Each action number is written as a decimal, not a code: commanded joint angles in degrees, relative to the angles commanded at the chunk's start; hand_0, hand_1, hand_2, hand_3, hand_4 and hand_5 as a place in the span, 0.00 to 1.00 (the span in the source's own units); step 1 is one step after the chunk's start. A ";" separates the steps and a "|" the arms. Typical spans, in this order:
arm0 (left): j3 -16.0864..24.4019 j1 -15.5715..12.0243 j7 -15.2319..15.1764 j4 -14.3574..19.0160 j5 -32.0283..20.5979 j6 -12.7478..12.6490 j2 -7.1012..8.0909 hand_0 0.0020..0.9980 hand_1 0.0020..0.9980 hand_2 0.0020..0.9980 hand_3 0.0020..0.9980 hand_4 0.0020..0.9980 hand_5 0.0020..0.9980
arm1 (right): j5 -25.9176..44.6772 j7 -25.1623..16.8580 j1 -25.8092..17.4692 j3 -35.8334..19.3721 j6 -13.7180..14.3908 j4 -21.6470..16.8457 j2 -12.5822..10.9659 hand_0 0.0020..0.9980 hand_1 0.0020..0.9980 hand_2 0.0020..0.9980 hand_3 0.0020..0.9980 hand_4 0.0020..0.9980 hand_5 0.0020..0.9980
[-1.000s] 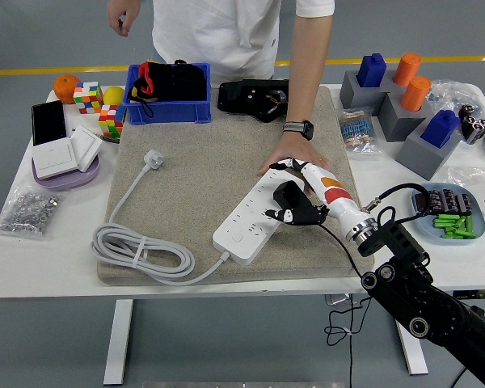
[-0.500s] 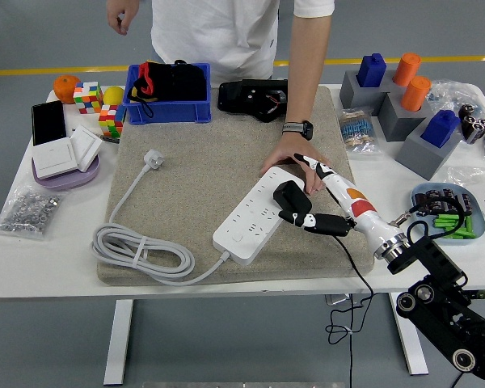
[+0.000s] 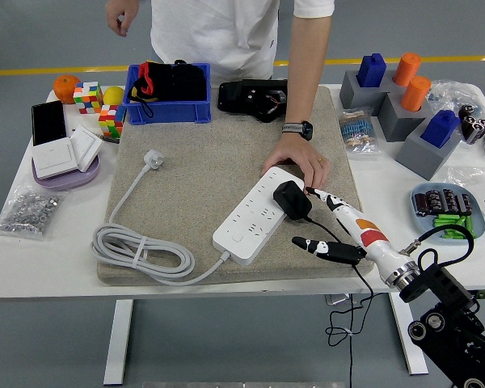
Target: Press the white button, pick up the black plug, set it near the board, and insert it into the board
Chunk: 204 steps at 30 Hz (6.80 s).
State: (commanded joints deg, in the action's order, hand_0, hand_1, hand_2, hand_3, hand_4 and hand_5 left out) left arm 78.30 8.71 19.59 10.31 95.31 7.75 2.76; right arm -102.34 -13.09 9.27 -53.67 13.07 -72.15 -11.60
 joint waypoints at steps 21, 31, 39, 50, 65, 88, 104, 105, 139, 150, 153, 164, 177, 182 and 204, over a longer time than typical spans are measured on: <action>-0.27 0.02 0.03 0.00 -0.29 0.04 0.05 0.70 0.67 0.65 0.65 0.56 0.19 | 0.08 1.13 4.22 3.62 -0.19 2.71 1.07 1.00 0.99 0.97 0.96 1.00 0.87; -0.19 0.01 0.07 0.00 -0.42 0.04 0.12 0.70 0.67 0.65 0.65 0.56 0.19 | 0.26 1.22 6.15 5.28 -0.16 3.45 1.78 1.00 0.99 0.96 0.96 1.00 0.87; -0.15 0.01 0.09 0.00 -0.27 0.07 0.14 0.70 0.67 0.65 0.65 0.56 0.19 | 0.45 1.28 7.43 6.42 -0.08 4.05 2.18 1.00 0.99 0.96 0.95 1.00 0.86; -0.19 0.20 0.07 0.00 -0.36 0.05 0.24 0.70 0.67 0.65 0.65 0.56 0.19 | 0.69 1.55 10.22 8.35 -0.22 5.99 2.67 1.00 0.99 0.95 0.95 1.00 0.86; -0.18 0.16 0.14 0.00 -0.51 0.04 0.34 0.70 0.67 0.65 0.65 0.56 0.19 | 1.13 1.98 13.71 11.74 -0.51 9.21 3.48 1.00 0.98 0.95 0.94 1.00 0.85; 0.05 0.18 0.23 0.00 -0.15 0.10 0.38 0.70 0.67 0.65 0.65 0.56 0.19 | 1.52 2.89 14.82 13.01 -0.95 8.64 3.09 1.00 0.97 0.93 0.93 1.00 0.84; 0.34 0.15 0.24 0.00 0.21 0.08 0.33 0.70 0.67 0.65 0.65 0.56 0.19 | 1.25 2.62 15.52 9.28 -0.95 1.44 2.18 1.00 0.97 0.93 0.93 1.00 0.84; 0.40 0.16 0.25 0.00 0.28 0.09 0.33 0.70 0.67 0.65 0.65 0.56 0.19 | 1.22 2.61 15.48 8.97 -0.95 1.14 2.11 1.00 0.97 0.93 0.93 1.00 0.84; -0.44 0.41 -0.03 0.00 0.52 0.35 0.60 0.70 0.67 0.65 0.65 0.55 0.19 | 0.14 -0.40 -4.62 -20.17 0.80 -4.74 0.61 0.93 0.87 0.84 0.83 1.00 0.58; -0.53 0.87 -0.19 0.00 1.01 0.46 1.09 0.70 0.67 0.65 0.65 0.55 0.19 | -0.16 -0.25 -7.76 -28.79 1.01 -5.85 2.70 0.93 0.85 0.82 0.82 1.00 0.55; -0.40 0.79 -0.18 0.00 1.15 0.49 1.09 0.70 0.67 0.65 0.65 0.55 0.19 | 0.03 -0.20 -8.46 -30.78 1.04 -5.94 3.37 0.93 0.85 0.82 0.82 1.00 0.55; -1.02 0.33 -0.25 0.00 0.11 0.41 0.40 0.70 0.67 0.65 0.65 0.56 0.19 | 0.11 0.46 -9.30 -34.26 0.98 -6.02 4.15 0.91 0.84 0.81 0.82 1.00 0.54; -0.16 -0.11 -0.27 0.00 0.53 0.31 0.26 0.70 0.67 0.65 0.65 0.56 0.19 | -0.08 1.19 -10.17 -37.84 0.95 -6.55 4.83 0.86 0.79 0.78 0.81 1.00 0.52; -0.66 -0.13 -0.42 0.00 -0.12 0.30 -0.01 0.70 0.67 0.65 0.65 0.56 0.19 | -0.29 1.53 -10.43 -39.19 0.91 -7.00 4.80 0.85 0.78 0.77 0.80 1.00 0.52; -0.23 -0.52 -0.84 0.00 0.44 0.22 -0.42 0.70 0.67 0.65 0.65 0.56 0.19 | -0.70 2.20 -11.86 -45.00 0.56 -9.69 5.77 0.85 0.76 0.76 0.79 0.98 0.49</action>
State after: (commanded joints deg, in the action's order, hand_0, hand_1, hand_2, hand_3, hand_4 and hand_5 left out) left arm 78.07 8.20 18.74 10.31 95.75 7.97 2.33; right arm -103.05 -10.89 -2.59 -98.67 13.63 -81.84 -5.83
